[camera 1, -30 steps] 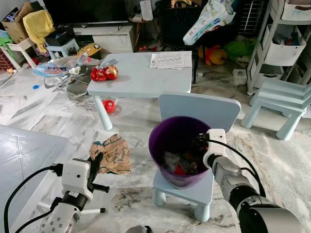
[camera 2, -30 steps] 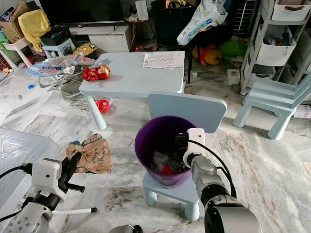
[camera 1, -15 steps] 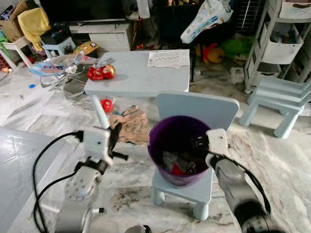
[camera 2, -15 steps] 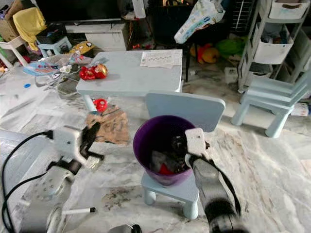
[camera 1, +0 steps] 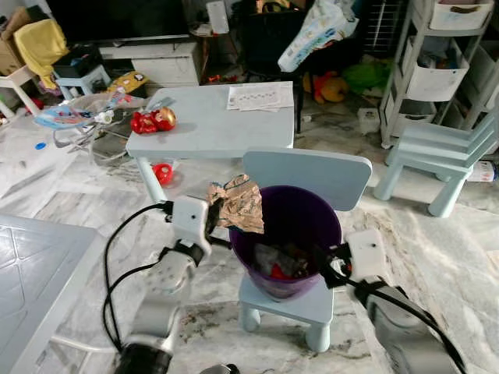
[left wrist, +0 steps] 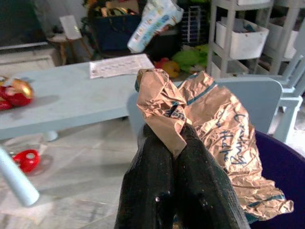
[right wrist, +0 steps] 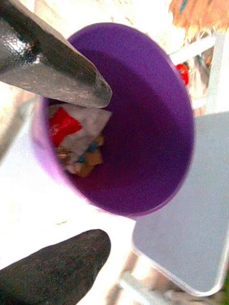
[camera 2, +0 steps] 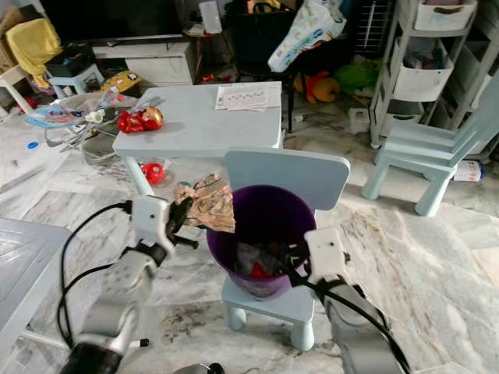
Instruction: Picking trash to rubbish bin
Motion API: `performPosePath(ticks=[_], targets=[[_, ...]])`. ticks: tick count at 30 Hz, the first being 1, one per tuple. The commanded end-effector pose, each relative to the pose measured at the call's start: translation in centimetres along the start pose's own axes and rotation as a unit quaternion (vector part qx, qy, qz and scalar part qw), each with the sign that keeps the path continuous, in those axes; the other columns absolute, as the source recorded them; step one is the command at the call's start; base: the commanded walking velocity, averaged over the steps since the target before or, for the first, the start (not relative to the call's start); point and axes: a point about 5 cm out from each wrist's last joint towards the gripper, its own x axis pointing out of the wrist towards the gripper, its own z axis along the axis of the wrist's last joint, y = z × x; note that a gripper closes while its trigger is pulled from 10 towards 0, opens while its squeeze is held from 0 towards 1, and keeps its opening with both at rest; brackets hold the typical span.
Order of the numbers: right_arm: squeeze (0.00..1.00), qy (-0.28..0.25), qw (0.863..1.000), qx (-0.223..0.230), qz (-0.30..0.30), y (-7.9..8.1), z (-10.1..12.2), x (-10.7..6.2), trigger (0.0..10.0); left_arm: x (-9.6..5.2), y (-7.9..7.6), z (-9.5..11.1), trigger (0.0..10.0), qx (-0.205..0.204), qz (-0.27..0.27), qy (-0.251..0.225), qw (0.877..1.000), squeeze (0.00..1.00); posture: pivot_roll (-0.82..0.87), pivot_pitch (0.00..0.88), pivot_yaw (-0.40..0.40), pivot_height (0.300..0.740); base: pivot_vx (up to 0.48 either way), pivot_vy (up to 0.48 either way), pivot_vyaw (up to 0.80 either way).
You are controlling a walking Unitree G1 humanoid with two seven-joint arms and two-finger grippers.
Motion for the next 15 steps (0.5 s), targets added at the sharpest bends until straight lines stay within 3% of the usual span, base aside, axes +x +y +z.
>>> performPosePath(ticks=[1, 2, 4, 6, 7, 8, 15], targets=[[1.0, 0.012, 1.0, 0.015, 0.012, 0.4, 0.4, -1.1, 10.0, 0.6, -0.5, -0.5, 8.3, 0.008, -0.001, 0.007, 1.0, 0.0, -0.14, 0.086, 0.107, 0.74, 0.0, 0.0, 0.0], [1.0, 0.028, 0.999, 0.018, 0.018, 0.6, 0.3, -1.9, 10.0, 1.1, -1.0, -1.0, 10.0, 0.01, -0.006, 0.014, 1.0, 0.0, -0.15, 0.091, 0.109, 0.74, 0.0, 0.0, 0.0], [1.0, 0.044, 0.999, 0.024, 0.021, 0.7, 0.1, -2.6, 10.0, 1.4, -1.4, -1.4, 10.0, 0.012, -0.009, 0.022, 1.0, 0.0, -0.16, 0.1, 0.114, 0.74, 0.0, 0.0, 0.0], [1.0, 0.062, 0.997, 0.034, 0.03, 0.9, -0.1, -3.5, 10.0, 1.9, -2.1, -2.0, 10.0, 0.016, -0.011, 0.037, 0.999, 0.87, -0.18, 0.115, 0.119, 0.74, 0.0, 0.0, 0.0], [1.0, 0.071, 0.996, 0.037, 0.036, 1.1, -0.3, -4.0, 10.0, 2.0, -2.4, -2.3, 10.0, 0.017, -0.011, 0.042, 0.999, 1.0, -0.2, 0.128, 0.125, 0.74, 0.0, 0.0, 0.0], [1.0, 0.088, 0.994, 0.044, 0.046, 1.3, -0.6, -4.9, 10.0, 2.3, -3.0, -2.6, 10.0, 0.019, -0.019, 0.05, 0.998, 1.0, -0.22, 0.137, 0.127, 0.74, 0.0, 0.0, 0.0], [1.0, 0.118, 0.99, 0.05, 0.053, 1.8, -0.3, -6.6, 10.0, 3.0, -4.1, -3.6, 10.0, 0.046, -0.02, 0.068, 0.996, 1.0, -0.25, 0.158, 0.136, 0.74, 0.0, 0.0, 0.0]])
